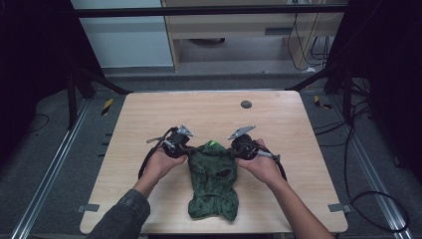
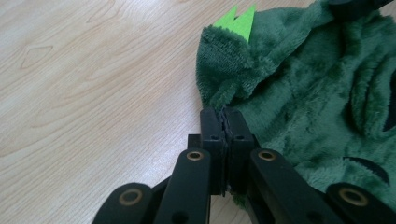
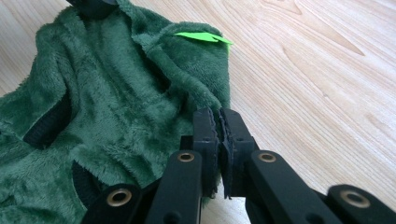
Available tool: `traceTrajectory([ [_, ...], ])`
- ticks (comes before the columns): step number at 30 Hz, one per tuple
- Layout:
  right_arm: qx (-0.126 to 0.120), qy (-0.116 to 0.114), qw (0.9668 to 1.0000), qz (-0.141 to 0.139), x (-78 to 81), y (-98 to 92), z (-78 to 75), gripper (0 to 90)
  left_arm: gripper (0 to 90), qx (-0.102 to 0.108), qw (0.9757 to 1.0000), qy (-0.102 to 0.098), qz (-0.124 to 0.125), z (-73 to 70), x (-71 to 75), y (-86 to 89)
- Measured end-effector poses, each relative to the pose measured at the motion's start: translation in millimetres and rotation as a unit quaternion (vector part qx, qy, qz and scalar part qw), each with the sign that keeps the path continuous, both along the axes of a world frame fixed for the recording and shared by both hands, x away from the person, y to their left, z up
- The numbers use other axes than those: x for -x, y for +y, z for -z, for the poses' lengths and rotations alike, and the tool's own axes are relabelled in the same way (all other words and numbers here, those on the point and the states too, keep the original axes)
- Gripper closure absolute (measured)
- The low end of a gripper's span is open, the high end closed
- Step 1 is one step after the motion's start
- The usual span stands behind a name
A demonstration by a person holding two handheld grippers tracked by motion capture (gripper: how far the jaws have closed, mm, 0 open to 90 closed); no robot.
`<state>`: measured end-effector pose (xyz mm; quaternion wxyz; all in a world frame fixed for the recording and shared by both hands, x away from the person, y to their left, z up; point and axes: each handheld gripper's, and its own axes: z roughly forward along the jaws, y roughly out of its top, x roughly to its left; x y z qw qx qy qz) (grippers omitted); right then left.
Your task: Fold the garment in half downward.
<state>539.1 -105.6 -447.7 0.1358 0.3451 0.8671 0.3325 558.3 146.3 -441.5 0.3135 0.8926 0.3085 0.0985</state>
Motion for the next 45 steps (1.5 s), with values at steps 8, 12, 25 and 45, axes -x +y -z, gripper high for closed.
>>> traceTrajectory([
  [8,-0.004,-0.001,1.0000,0.004,-2.6,-3.2,-4.1,86.0,88.6,-0.001,0.9999,-0.011,0.000,-7.8,-1.7,-1.8],
  [12,-0.002,-0.001,1.0000,0.005,-4.5,-3.9,-5.5,86.0,88.6,-0.003,0.9999,-0.010,0.000,-9.0,-2.8,-1.8],
  [25,0.004,-0.001,1.0000,0.000,-8.1,-1.3,-12.9,85.9,88.6,-0.001,0.9998,-0.018,0.001,-17.2,-3.9,-0.4],
  [45,0.007,0.008,0.9999,-0.001,-13.3,-1.4,-20.9,85.6,88.7,0.002,0.9997,-0.024,0.000,-27.0,-7.1,-0.1],
])
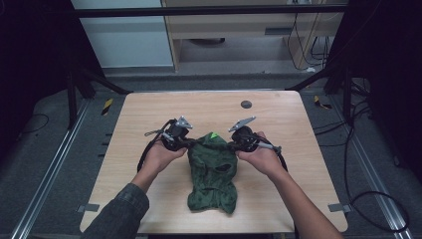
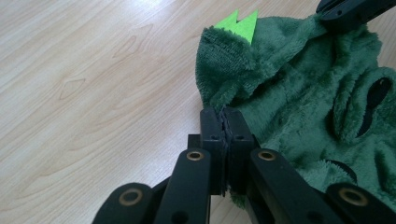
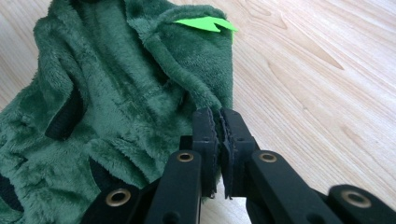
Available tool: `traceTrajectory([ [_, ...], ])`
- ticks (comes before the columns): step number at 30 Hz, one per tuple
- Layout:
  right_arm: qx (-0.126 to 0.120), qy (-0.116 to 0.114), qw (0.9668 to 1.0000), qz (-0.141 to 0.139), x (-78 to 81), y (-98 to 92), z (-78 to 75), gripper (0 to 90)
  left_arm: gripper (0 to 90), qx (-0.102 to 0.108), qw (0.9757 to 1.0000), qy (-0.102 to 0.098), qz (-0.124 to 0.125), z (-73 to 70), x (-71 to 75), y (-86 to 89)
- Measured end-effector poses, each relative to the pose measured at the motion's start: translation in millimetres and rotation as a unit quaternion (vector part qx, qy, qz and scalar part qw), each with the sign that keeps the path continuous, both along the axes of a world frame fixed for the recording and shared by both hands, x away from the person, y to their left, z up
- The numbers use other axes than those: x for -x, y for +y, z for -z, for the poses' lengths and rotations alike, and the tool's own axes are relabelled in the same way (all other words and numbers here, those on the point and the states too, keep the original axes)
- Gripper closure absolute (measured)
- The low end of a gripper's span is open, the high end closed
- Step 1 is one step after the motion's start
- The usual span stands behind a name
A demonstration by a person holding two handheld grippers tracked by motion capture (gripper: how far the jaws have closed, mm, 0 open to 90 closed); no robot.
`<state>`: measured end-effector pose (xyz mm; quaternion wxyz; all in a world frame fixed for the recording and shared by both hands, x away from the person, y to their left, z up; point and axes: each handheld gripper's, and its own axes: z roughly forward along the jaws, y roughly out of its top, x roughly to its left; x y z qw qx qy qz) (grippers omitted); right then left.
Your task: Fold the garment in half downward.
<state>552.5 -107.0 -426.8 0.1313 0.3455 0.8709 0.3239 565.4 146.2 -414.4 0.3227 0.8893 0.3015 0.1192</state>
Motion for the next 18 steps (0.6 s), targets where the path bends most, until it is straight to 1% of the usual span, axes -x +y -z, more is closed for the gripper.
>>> traceTrajectory([
  [3,-0.003,0.001,1.0000,0.004,-0.6,-0.8,-1.4,85.5,88.7,0.005,1.0000,-0.001,-0.001,-1.4,-0.1,-0.9],
  [6,-0.001,0.001,1.0000,-0.001,0.0,-0.4,-0.8,85.6,88.7,0.002,1.0000,-0.002,0.001,-0.6,0.1,-2.1],
  [10,-0.006,0.001,1.0000,0.006,-1.6,-2.7,-3.2,85.7,88.6,0.001,1.0000,-0.003,-0.002,-1.4,-0.8,-2.0],
  [11,-0.005,0.001,1.0000,0.006,-2.1,-3.1,-3.5,85.7,88.6,0.004,1.0000,-0.003,-0.003,-1.6,-1.1,-2.4],
  [12,-0.005,0.000,1.0000,0.005,-2.6,-3.5,-3.8,85.7,88.6,0.002,1.0000,-0.004,-0.002,-2.4,-1.6,-2.4],
  [18,-0.008,-0.002,0.9999,0.008,-6.2,-4.1,-6.5,85.7,88.6,0.002,1.0000,-0.008,-0.005,-5.8,-4.3,-3.0],
])
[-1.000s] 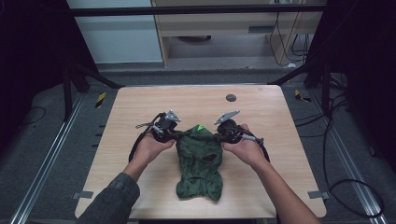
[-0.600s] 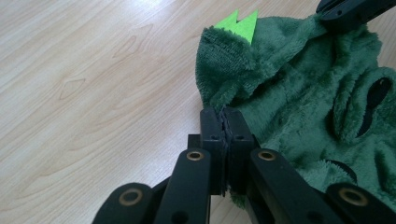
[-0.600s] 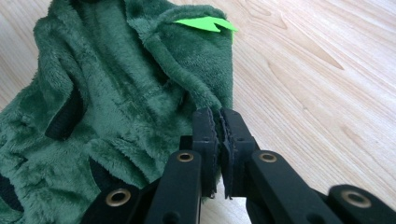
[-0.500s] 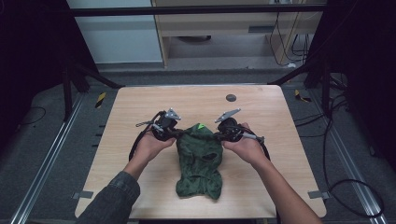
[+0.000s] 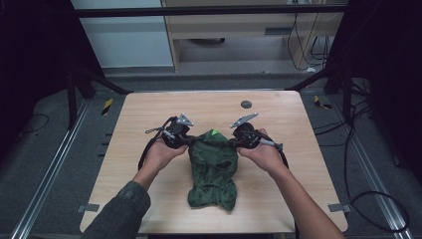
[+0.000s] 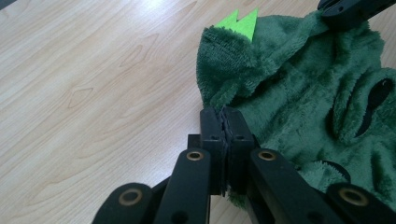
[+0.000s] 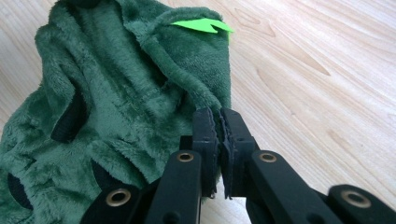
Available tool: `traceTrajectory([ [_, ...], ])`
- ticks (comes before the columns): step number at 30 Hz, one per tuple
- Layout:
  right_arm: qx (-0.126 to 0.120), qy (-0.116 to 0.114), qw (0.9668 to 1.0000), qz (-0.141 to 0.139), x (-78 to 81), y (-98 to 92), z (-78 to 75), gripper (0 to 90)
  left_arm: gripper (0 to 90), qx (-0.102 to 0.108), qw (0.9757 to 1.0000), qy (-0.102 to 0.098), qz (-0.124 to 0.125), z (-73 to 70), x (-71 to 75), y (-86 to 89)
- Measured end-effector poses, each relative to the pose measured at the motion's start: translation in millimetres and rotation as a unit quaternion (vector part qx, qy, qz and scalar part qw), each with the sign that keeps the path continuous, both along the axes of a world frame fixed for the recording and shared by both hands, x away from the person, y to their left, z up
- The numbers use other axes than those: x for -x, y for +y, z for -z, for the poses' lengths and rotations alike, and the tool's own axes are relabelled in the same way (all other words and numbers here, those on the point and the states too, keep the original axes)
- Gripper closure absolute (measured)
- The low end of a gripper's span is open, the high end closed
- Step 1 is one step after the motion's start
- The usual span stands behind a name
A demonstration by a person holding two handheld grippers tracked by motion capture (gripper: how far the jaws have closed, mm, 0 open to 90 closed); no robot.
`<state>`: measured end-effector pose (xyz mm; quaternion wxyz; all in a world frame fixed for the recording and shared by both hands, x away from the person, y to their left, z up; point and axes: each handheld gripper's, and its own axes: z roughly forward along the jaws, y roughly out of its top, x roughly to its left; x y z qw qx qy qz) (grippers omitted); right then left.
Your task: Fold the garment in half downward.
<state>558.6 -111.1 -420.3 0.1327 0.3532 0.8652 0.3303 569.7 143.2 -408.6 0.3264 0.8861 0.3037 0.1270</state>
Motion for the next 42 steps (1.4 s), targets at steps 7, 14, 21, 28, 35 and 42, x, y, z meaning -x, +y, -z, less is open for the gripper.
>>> traceTrajectory([
  [7,-0.003,-0.006,1.0000,0.000,-2.8,1.3,-6.9,85.7,88.6,0.003,1.0000,-0.003,-0.005,-0.2,-1.3,1.2],
  [14,-0.001,-0.011,0.9999,-0.002,-5.0,2.9,-10.8,85.8,88.5,0.004,0.9999,-0.003,-0.009,0.0,-2.7,2.4],
  [21,0.000,-0.011,0.9999,0.004,-10.9,4.1,-13.2,85.8,88.6,0.003,0.9999,-0.007,-0.009,-4.8,-5.2,2.7],
  [28,0.001,-0.012,0.9999,0.002,-13.5,8.0,-12.6,85.8,88.6,0.002,0.9999,-0.009,-0.012,-6.2,-8.9,2.2],
  [35,-0.001,-0.014,0.9998,0.013,-20.4,6.5,-17.2,85.9,88.6,0.008,0.9997,-0.015,-0.017,-13.5,-18.0,1.6],
  [42,0.004,-0.021,0.9996,0.019,-28.8,6.1,-20.1,85.9,88.6,0.011,0.9995,-0.023,-0.020,-18.7,-24.8,-0.6],
])
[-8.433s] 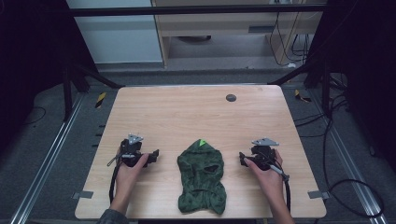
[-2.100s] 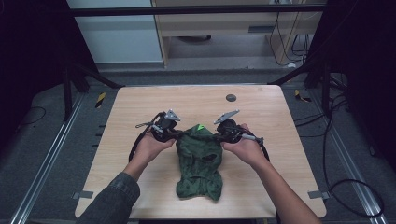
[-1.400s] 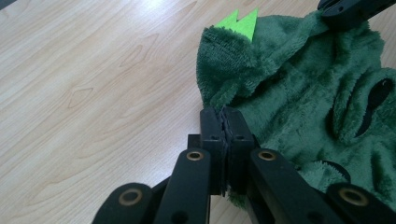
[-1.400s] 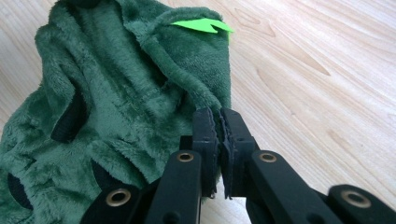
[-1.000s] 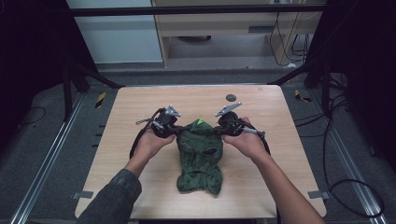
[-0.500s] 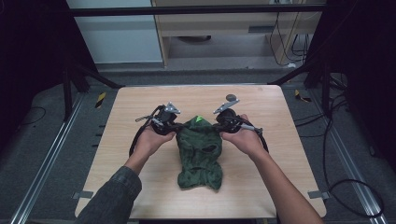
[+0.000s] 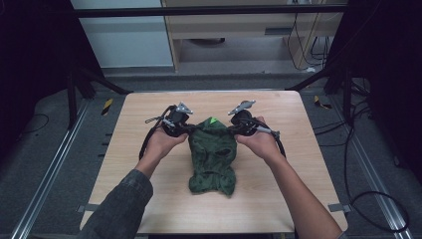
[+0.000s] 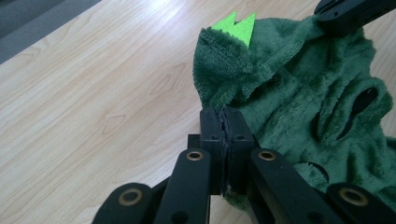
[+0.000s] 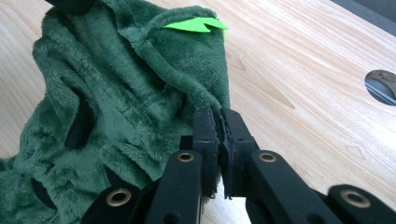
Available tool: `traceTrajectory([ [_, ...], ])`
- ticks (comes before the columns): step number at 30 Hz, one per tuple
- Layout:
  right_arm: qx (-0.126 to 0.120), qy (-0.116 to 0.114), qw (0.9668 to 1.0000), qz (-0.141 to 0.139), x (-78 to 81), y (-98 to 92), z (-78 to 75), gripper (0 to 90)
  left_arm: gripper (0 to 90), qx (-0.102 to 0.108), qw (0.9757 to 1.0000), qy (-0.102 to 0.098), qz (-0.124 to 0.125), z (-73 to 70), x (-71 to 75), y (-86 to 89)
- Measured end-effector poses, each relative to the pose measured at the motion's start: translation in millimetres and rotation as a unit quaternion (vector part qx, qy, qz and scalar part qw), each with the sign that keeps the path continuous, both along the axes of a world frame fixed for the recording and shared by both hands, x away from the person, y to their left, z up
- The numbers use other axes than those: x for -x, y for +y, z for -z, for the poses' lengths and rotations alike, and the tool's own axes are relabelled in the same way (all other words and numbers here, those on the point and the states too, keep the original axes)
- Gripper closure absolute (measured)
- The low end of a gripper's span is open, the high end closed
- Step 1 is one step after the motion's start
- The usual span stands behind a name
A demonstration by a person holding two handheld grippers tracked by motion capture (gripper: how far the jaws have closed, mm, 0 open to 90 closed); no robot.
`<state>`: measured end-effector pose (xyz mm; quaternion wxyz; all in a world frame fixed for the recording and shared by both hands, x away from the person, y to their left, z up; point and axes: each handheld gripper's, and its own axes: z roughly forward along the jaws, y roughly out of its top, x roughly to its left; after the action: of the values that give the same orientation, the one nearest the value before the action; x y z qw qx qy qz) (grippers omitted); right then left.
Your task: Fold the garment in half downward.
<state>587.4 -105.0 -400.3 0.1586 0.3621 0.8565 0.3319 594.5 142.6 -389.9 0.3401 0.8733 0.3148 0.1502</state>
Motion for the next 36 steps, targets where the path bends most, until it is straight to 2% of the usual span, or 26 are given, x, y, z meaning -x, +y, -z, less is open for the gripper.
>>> traceTrajectory([
  [7,0.004,-0.007,1.0000,-0.002,3.7,0.6,1.2,85.8,88.5,-0.007,0.9999,-0.013,0.004,0.7,6.4,-0.5],
  [12,0.002,-0.018,0.9998,-0.009,16.8,0.5,2.9,85.8,88.3,-0.016,0.9995,-0.026,0.008,3.2,18.0,-1.4],
  [19,0.004,-0.036,0.9992,-0.018,35.5,-2.4,8.4,85.8,88.3,-0.007,0.9990,-0.043,0.011,6.9,35.8,-1.1],
  [21,0.003,-0.041,0.9990,-0.019,40.0,-3.0,10.8,85.8,88.3,-0.015,0.9986,-0.047,0.017,8.8,40.8,-1.8],
  [29,-0.007,-0.055,0.9982,-0.022,55.2,-6.2,16.9,85.7,88.2,-0.012,0.9986,-0.049,0.018,14.8,52.6,-1.0],
  [34,-0.009,-0.056,0.9982,-0.022,61.0,-6.9,22.8,85.7,88.2,-0.015,0.9987,-0.045,0.019,20.8,58.4,0.5],
  [36,-0.007,-0.054,0.9982,-0.023,62.4,-6.4,24.7,85.6,88.1,-0.009,0.9989,-0.043,0.017,23.3,60.1,0.5],
])
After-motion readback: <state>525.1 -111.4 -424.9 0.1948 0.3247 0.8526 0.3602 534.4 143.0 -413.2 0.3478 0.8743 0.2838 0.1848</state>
